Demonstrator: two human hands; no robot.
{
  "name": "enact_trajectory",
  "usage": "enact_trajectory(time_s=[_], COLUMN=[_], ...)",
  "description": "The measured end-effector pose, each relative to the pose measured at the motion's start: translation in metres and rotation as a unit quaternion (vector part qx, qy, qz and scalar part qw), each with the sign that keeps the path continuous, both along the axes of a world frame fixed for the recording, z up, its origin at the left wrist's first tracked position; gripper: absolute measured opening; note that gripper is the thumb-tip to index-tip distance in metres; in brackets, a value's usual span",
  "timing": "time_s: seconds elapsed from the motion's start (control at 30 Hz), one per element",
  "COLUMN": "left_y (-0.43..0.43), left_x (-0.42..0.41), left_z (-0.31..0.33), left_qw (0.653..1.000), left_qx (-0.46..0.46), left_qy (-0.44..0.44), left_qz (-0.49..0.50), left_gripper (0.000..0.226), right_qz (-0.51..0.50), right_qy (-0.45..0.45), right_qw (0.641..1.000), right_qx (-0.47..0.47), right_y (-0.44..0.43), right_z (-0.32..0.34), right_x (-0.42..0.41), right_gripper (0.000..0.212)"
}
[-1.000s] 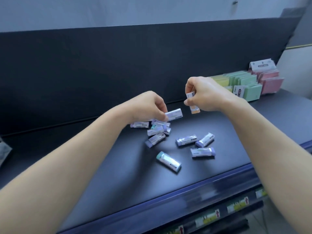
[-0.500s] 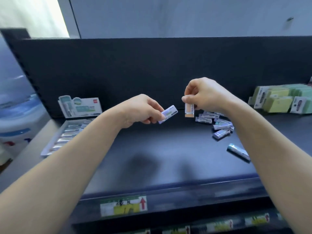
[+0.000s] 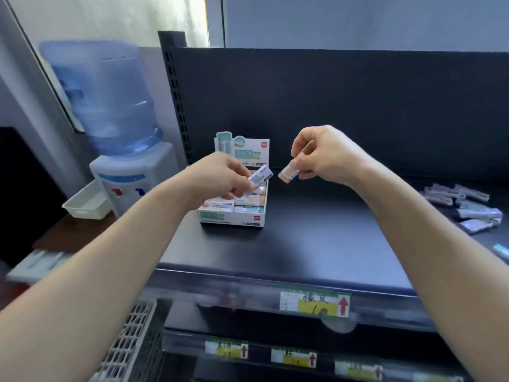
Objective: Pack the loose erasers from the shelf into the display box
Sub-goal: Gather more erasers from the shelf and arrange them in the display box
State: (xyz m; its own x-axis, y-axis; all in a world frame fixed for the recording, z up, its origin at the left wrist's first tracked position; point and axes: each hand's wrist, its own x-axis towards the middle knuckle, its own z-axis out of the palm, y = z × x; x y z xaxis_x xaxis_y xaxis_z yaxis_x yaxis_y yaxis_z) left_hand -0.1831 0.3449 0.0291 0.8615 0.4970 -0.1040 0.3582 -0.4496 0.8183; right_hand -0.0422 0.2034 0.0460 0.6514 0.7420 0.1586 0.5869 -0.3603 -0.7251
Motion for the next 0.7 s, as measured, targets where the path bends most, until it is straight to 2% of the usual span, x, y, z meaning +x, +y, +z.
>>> enact_trajectory(time_s=[0.13, 0.27, 0.4, 0.6, 0.7], left_y=[0.013, 0.020, 0.027, 0.028, 0.028], left_x=[-0.018, -0.029, -0.035, -0.027, -0.024], left_z=[-0.001, -0.003, -0.003, -0.001, -0.005], left_qw=[0.998, 0.992, 0.986, 0.978, 0.975], left_qx=[0.002, 0.013, 0.011, 0.005, -0.002], left_qy=[-0.005, -0.004, 0.001, 0.013, 0.015], left_qz=[0.069, 0.124, 0.167, 0.209, 0.221], left_gripper=[0.003, 0.002, 0.008, 0.005, 0.006], right_qz=[0.040, 0.054, 0.061, 0.070, 0.077], right_qy=[0.014, -0.037, -0.049, -0.003, -0.033], right_qw=[0.999, 0.998, 0.997, 0.997, 0.996], right_qx=[-0.006, -0.020, -0.014, 0.012, -0.005], right_y=[0.024, 0.043, 0.059, 0.072, 0.080], right_z=[-0.001, -0.003, -0.005, -0.007, -0.011], right_x=[-0.010, -0.010, -0.005, 0.009, 0.011], right_gripper=[0.019, 0.023, 0.027, 0.011, 0.018])
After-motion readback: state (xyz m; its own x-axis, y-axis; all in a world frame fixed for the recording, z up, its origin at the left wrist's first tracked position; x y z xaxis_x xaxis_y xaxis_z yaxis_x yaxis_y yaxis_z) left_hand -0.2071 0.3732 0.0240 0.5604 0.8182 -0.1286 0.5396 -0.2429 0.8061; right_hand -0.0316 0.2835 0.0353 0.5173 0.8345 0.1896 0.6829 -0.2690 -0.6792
